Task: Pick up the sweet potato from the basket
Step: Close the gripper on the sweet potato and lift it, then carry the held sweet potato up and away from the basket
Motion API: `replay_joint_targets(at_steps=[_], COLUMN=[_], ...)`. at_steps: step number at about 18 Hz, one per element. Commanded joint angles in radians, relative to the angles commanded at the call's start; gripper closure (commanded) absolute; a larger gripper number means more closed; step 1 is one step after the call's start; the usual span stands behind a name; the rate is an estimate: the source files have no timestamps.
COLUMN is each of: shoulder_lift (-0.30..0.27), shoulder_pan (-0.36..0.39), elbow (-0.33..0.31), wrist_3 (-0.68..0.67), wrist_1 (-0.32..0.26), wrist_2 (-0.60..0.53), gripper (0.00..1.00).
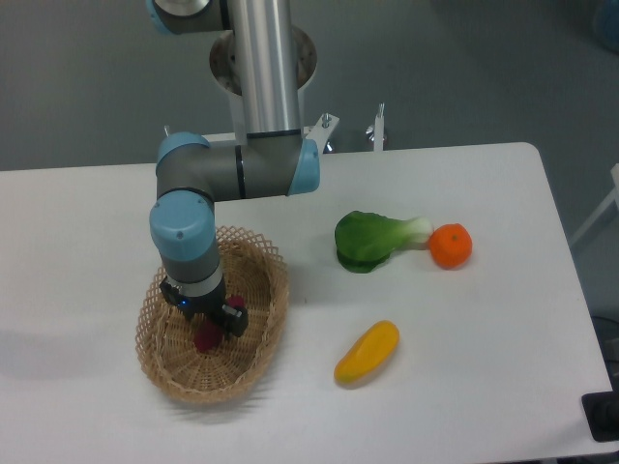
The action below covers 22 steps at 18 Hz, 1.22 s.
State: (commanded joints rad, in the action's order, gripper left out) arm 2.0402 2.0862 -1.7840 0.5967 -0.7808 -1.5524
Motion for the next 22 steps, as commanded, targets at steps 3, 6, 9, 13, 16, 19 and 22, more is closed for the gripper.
replay_joint_targets(at_steps=[3,6,9,13,16,19,22], shoulder_lift=[-0.002,-0.005,-0.017,-0.07,-0.112,-0.133,-0.146], shoulder_pan=[0.0,0.0,0.002,0.032,0.09,0.158,0.233], elbow=[0.0,0.008,0.017,0.046,0.074,0.107,0.155], wrist_3=[0.002,0.005,0.017,0.096,0.152,0.224,0.284], wrist_1=[0.0,0.002,0.0,-0.012,-0.023,-0.047,-0.116], wrist_2=[0.0,0.0,0.002,0.005,0.006,0.008,0.015], gripper=[0.67,0.68,0.68,0.68,0.66,0.66,0.66])
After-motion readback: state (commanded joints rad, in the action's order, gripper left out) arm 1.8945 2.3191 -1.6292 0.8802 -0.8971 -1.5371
